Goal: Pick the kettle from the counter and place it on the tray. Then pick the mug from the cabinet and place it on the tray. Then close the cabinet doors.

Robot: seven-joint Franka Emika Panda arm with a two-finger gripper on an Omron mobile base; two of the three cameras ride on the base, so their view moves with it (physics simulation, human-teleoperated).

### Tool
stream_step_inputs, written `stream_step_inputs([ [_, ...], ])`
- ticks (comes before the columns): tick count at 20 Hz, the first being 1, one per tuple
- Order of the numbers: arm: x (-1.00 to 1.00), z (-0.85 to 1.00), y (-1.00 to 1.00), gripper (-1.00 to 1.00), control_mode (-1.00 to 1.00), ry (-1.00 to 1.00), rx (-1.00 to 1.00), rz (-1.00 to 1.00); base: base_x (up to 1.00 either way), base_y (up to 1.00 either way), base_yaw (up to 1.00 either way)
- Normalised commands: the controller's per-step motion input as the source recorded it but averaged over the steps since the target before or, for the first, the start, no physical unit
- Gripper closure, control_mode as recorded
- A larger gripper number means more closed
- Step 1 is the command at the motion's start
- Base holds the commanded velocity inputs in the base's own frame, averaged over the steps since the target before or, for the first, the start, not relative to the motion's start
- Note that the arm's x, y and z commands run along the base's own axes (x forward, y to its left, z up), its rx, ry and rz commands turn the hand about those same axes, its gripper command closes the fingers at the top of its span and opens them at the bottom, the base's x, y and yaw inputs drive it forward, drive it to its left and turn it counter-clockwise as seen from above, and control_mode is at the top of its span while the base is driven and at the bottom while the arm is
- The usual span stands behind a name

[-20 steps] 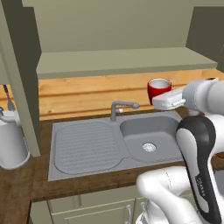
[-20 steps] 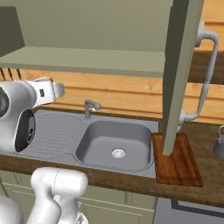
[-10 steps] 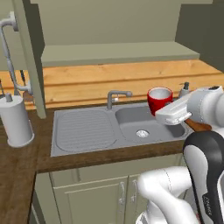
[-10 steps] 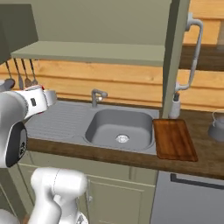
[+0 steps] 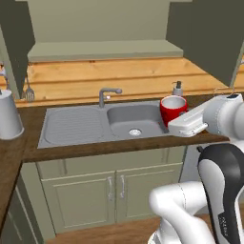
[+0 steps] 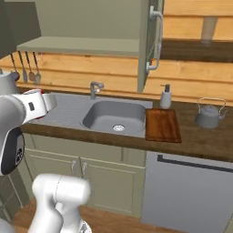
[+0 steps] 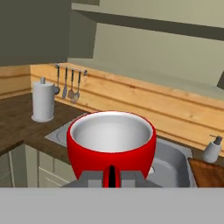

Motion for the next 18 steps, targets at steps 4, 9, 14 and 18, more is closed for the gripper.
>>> stream_step_inputs([
  [4,0.0,0.0,0.0,1.0,1.0,0.0,0.0,0.0,-0.45,-0.99,0.07],
  [9,0.0,0.0,0.0,1.0,1.0,0.0,0.0,0.0,-0.31,-1.0,0.07],
  [14,0.0,0.0,0.0,1.0,1.0,0.0,0.0,0.0,0.01,-0.89,0.04],
  [18,0.0,0.0,0.0,1.0,1.0,0.0,0.0,0.0,0.44,-0.55,0.0],
])
